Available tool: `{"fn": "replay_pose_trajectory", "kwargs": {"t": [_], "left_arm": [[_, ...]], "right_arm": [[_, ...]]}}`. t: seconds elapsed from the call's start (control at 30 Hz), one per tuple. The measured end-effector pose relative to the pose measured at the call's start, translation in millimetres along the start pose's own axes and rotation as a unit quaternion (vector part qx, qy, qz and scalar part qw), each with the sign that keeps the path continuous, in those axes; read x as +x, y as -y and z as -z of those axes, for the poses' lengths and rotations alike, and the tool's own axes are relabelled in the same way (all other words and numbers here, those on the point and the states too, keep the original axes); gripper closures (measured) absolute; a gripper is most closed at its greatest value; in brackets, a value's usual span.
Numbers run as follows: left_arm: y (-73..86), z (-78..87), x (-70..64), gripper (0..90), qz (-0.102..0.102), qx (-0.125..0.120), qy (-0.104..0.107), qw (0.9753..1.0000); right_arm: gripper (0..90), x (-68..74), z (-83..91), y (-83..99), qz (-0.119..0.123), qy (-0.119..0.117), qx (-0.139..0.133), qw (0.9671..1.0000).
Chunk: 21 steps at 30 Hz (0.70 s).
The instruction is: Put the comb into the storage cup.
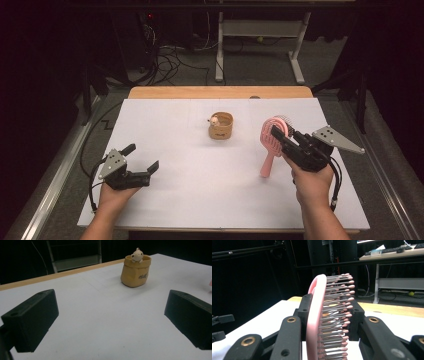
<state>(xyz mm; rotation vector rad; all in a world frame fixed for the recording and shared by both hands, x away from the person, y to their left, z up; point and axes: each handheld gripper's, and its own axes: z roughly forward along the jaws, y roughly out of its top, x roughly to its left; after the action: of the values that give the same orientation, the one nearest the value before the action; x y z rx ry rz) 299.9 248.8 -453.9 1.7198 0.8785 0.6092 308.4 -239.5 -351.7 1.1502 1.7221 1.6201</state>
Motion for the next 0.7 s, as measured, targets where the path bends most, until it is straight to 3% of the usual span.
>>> {"fn": "replay_pose_trajectory", "kwargs": {"t": [0.7], "left_arm": [[-1.1,-1.7,-9.0,0.0,-0.015,0.001,0.013,0.9998]], "right_arm": [[66.1,12.1,-25.6,-18.9,0.016,-0.005,-0.008,0.9998]]}}
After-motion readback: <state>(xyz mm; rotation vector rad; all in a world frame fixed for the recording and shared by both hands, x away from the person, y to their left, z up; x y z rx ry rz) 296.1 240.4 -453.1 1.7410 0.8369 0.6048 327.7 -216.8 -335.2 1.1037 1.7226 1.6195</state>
